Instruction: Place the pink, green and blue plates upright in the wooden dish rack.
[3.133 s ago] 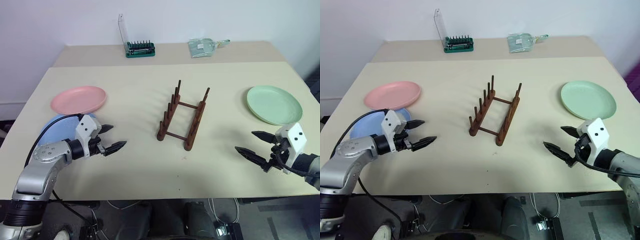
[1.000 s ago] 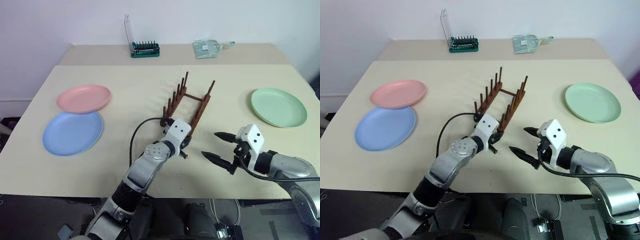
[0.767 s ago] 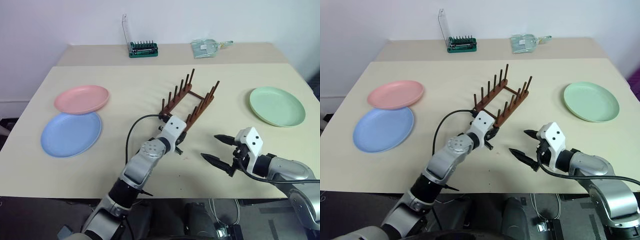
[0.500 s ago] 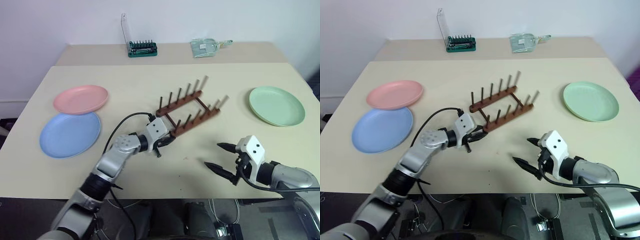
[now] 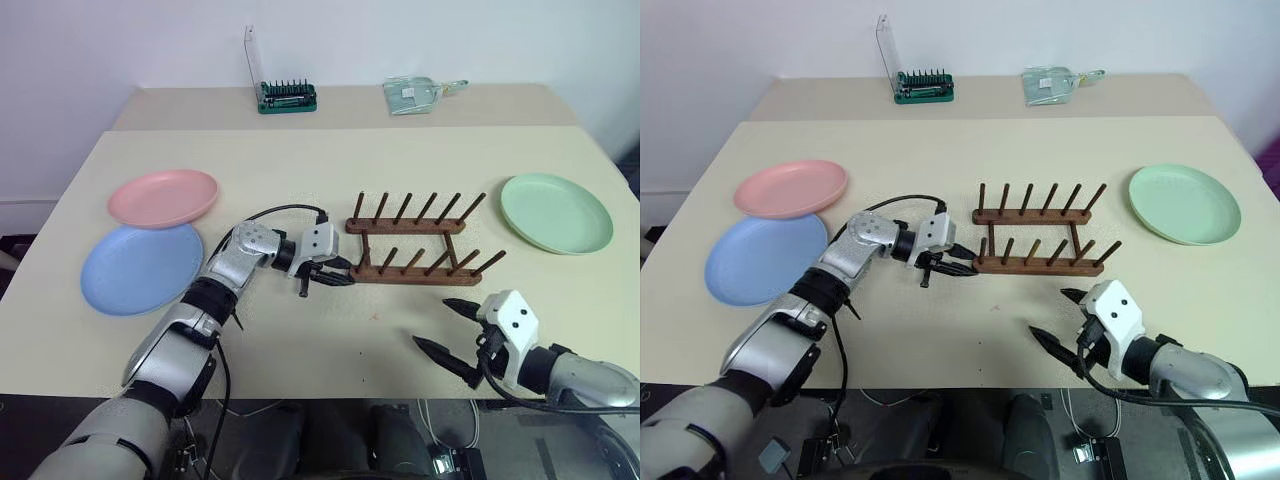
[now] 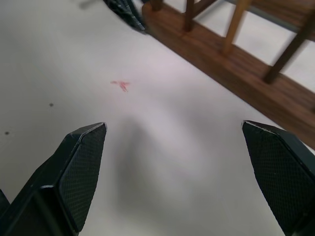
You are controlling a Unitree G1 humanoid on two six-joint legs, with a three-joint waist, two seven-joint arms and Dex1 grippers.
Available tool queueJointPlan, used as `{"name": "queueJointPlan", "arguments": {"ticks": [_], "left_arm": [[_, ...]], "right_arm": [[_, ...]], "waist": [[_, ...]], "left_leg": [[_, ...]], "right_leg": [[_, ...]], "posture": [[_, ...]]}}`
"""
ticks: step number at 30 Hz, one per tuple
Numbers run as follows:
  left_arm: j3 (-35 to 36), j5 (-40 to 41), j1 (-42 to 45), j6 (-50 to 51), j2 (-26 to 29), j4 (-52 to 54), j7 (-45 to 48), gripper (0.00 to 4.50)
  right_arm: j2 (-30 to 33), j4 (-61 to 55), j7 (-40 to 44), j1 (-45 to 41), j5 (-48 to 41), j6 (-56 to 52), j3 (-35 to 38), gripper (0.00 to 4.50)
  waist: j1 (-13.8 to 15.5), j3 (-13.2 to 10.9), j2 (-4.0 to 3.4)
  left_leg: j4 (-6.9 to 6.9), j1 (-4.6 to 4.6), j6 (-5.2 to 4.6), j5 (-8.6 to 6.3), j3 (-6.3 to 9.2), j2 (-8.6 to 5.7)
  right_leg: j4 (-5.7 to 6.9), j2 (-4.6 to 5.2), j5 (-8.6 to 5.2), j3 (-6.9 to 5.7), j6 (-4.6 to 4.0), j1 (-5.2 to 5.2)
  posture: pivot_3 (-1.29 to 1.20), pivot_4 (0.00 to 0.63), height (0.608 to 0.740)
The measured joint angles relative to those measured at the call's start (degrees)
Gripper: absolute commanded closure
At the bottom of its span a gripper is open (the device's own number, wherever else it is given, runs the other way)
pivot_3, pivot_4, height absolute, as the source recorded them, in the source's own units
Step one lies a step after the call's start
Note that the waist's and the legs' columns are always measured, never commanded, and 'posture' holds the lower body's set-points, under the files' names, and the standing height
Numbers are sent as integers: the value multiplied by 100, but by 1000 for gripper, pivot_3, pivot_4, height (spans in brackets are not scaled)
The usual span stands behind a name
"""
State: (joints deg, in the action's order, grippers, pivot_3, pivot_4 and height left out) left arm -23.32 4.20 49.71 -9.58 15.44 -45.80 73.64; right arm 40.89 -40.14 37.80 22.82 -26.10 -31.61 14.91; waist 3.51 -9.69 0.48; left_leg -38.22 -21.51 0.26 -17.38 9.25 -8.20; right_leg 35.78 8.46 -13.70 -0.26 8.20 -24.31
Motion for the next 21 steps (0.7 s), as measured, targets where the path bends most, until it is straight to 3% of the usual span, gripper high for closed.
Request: {"name": "queueJointPlan", "arguments": {"ticks": [4,6,7,9,13,16,17,21], "left_arm": [[126,-37,90,-122,-114,-344,36,290],[199,-112,107,-104,-106,-359,-77,29],[225,-121,96,-15,-54,-306,-105,1],[292,-102,-43,326,212,79,-31,623],[534,271,-929,1465,885,1660,289,2519],[565,498,-1403,2284,841,2859,168,3973],[526,496,-1484,2449,751,3229,13,4053],[38,12,-1633,2838,238,4131,-919,4053]], "right_arm": [[-53,-131,-81,155,17,0,132,0],[-57,-135,-125,177,18,-7,196,0],[-53,-134,-144,193,16,-35,249,251],[-25,-133,-158,221,22,-106,391,798],[68,-7,-153,349,62,-280,654,2737],[150,161,-134,261,142,-317,663,4189],[237,215,-123,223,218,-315,613,4457],[466,676,-226,-196,786,-271,138,4457]], "waist": [[-16,0,2],[-36,0,2],[-56,0,2],[-138,0,1],[-271,3,-3],[-228,1,0],[-204,1,0],[-122,4,1]], "left_leg": [[-1,2,0,0,0,0],[-1,2,0,0,0,0],[-1,2,0,0,1,1],[0,5,0,0,1,1],[5,10,0,0,6,6],[-1,4,0,0,12,-3],[-3,6,0,0,10,-5],[-3,10,0,0,5,-5]], "right_leg": [[2,-1,1,0,2,1],[4,-1,1,0,2,1],[5,-1,1,0,2,1],[10,-2,0,0,2,0],[15,-8,-1,3,2,-3],[12,0,-1,3,2,3],[12,2,-1,3,2,4],[13,4,-1,3,2,8]], "posture": [[0,150,740],[0,150,740],[0,150,740],[0,150,740],[0,150,740],[0,150,740],[0,150,740],[0,150,740]]}}
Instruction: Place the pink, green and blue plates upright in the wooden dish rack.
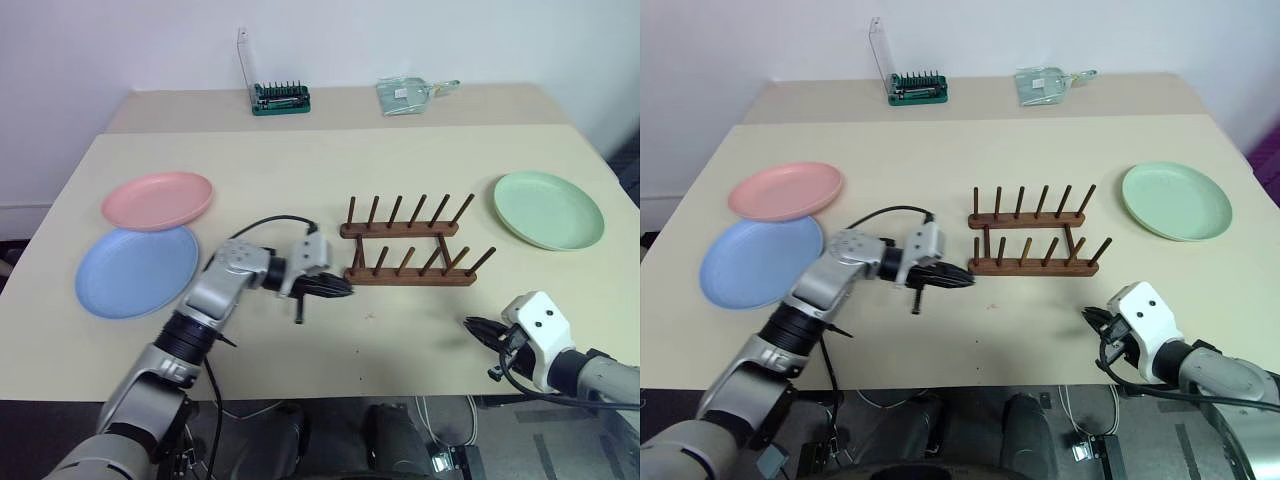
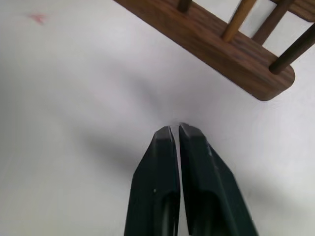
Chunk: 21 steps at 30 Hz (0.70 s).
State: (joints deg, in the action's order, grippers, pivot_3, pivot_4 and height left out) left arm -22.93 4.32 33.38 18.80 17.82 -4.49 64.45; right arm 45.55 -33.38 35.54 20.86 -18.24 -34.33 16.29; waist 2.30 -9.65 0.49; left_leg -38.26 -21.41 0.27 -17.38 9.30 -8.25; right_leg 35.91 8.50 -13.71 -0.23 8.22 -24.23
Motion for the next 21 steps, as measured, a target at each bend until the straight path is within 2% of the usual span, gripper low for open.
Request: {"name": "queueJointPlan", "arguments": {"ticks": [5,13,21], "left_arm": [[-448,-653,-280,317,-251,173,-1016,4053],[-439,-1056,-137,718,-785,-64,-2377,4053],[-269,-1110,276,593,-937,-748,-2990,4053]], "right_arm": [[64,699,-165,-894,582,89,-575,4457],[30,1769,-330,-2122,1086,225,-1124,4457],[-208,2726,-431,-3031,1483,617,-1507,4457]], "waist": [[-11,6,11],[2,15,22],[-12,18,23]], "left_leg": [[2,4,3,2,-7,11],[-6,14,4,3,-4,4],[-5,13,8,5,-6,4]], "right_leg": [[1,-10,1,6,-1,-2],[3,-5,6,6,6,14],[7,-5,6,6,5,9]], "posture": [[0,150,740],[0,150,740],[0,150,740]]}}
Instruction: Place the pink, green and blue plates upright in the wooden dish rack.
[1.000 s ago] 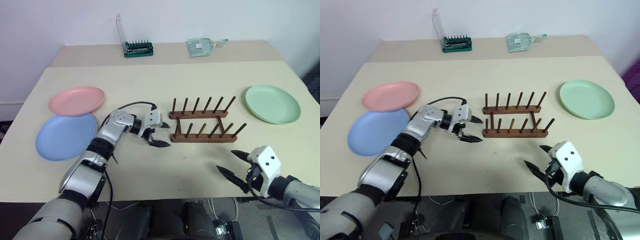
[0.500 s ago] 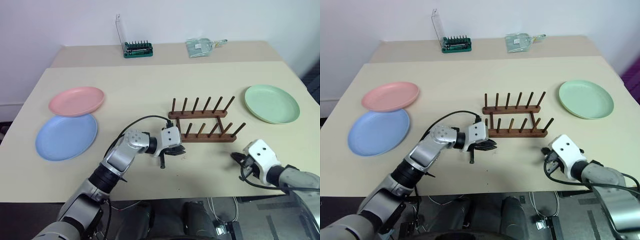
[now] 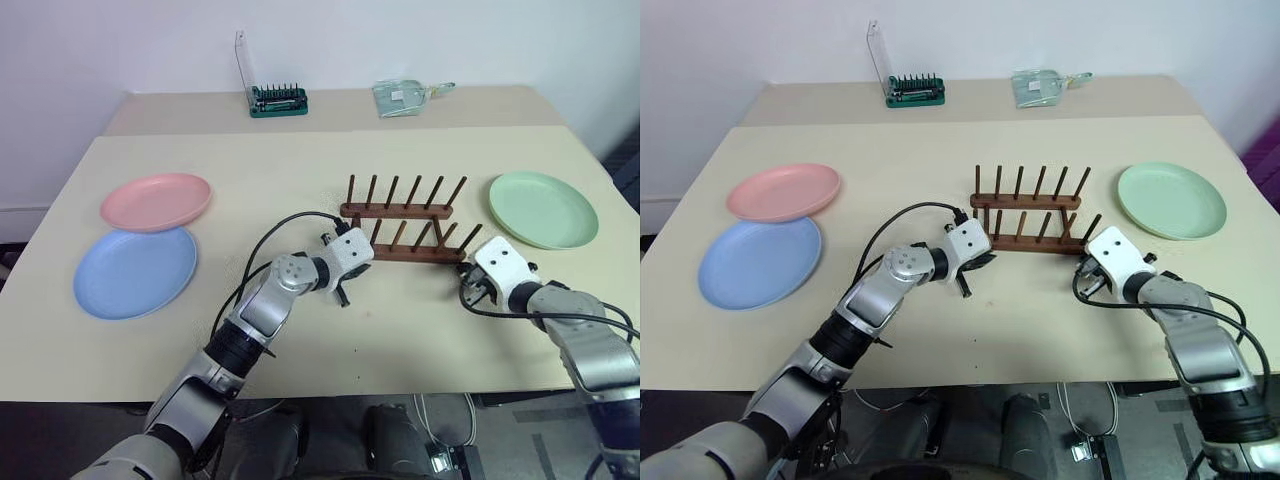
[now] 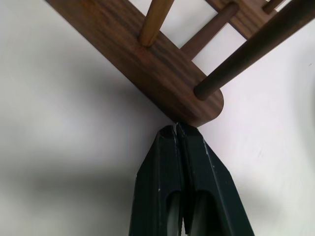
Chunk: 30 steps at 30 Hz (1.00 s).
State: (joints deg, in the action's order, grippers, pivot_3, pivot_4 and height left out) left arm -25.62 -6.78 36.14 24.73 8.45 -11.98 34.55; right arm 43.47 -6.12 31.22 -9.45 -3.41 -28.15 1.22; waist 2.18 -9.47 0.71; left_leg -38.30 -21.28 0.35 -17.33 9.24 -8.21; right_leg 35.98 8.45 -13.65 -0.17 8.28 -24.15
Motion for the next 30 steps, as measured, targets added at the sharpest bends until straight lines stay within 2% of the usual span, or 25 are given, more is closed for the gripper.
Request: {"name": "queueJointPlan", "arguments": {"ticks": [9,10,12,15,18,19,21,25,30], "left_arm": [[110,1,122,-147,5,-233,-70,4053],[125,29,82,-127,57,-153,-19,3812],[365,433,-304,27,345,414,414,3213],[1338,1842,-1136,636,1087,1627,1373,1778],[2594,3019,-1034,1371,1484,2495,1541,88],[2937,3252,-941,1515,1606,2637,1477,0],[3579,3435,-779,1774,1840,2612,1071,0],[4522,3038,-393,1898,1982,1767,-503,0],[5688,2174,390,2193,1793,878,-3434,0]], "right_arm": [[-110,477,18,-325,209,347,-73,4457],[-97,410,59,-272,196,345,-59,4235],[67,-72,419,91,-55,293,97,3646],[185,-1179,1003,630,-799,-63,511,2264],[275,-1969,1192,698,-1168,-334,695,620],[285,-2099,1202,697,-1195,-370,699,121],[285,-2169,1202,684,-1196,-399,662,49],[285,-1991,1246,566,-1137,-368,499,49],[276,-1704,1397,286,-1087,-140,197,49]], "waist": [[-3,0,0],[-6,0,-1],[-21,2,-9],[-137,-11,-16],[-137,-13,-17],[-126,-11,-14],[-118,-10,-14],[-133,-12,-10],[-146,-18,8]], "left_leg": [[1,-8,0,0,0,-1],[3,-9,0,0,0,0],[11,-18,1,0,-1,4],[13,-33,2,0,8,15],[4,-16,6,1,11,15],[4,-10,6,1,14,15],[5,-8,5,1,14,12],[6,-11,6,1,14,12],[6,-17,7,1,14,13]], "right_leg": [[0,1,0,0,0,-12],[1,1,0,0,0,-15],[2,-2,-1,2,-1,-34],[2,-18,-2,8,-4,-54],[-2,-22,2,9,-9,-29],[-3,-23,2,7,-9,-19],[-2,-22,2,7,-9,-18],[-2,-23,2,8,-9,-25],[-4,-24,2,8,-9,-32]], "posture": [[0,150,740],[0,150,740],[0,150,740],[0,150,740],[0,150,740],[0,150,740],[0,150,740],[0,150,740],[0,150,740]]}}
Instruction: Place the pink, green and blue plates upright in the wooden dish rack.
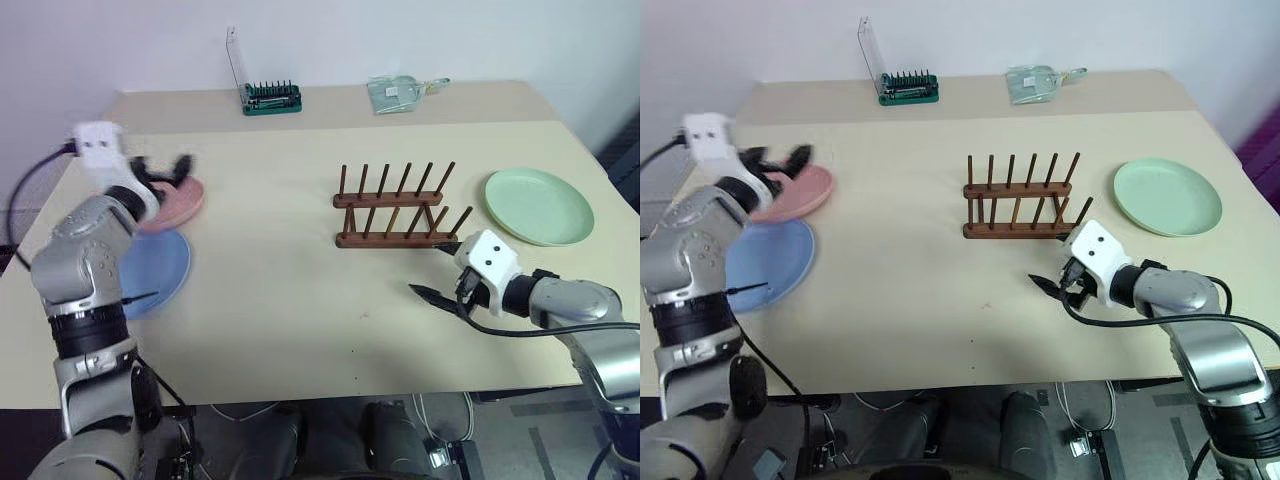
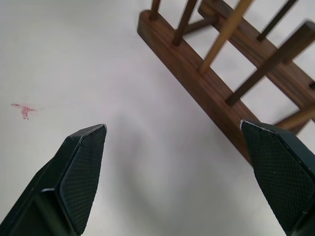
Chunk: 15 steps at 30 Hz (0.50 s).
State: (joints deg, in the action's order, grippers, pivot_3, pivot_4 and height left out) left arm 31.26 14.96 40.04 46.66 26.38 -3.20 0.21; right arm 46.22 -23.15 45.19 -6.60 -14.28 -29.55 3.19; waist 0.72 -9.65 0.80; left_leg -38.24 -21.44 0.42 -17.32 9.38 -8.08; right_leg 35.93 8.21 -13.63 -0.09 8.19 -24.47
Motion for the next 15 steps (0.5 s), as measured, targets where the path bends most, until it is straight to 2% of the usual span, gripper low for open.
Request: {"name": "queueJointPlan", "arguments": {"ticks": [4,9,15], "left_arm": [[790,-75,34,477,-499,419,-1213,0],[1251,224,178,1242,-1006,788,-1755,0],[1962,530,515,2123,-1342,761,-2224,0]], "right_arm": [[-9,373,94,-121,92,151,-166,49],[-28,616,181,-261,221,386,-380,49],[-100,765,173,-377,285,492,-461,49]], "waist": [[32,-2,7],[142,-2,16],[154,-1,18]], "left_leg": [[-4,-5,0,0,2,-1],[-11,-4,5,3,1,-1],[-10,-3,6,2,2,0]], "right_leg": [[-1,0,0,0,0,0],[6,-1,1,0,0,0],[7,-4,1,0,0,-1]], "posture": [[0,150,740],[0,150,740],[0,150,740]]}}
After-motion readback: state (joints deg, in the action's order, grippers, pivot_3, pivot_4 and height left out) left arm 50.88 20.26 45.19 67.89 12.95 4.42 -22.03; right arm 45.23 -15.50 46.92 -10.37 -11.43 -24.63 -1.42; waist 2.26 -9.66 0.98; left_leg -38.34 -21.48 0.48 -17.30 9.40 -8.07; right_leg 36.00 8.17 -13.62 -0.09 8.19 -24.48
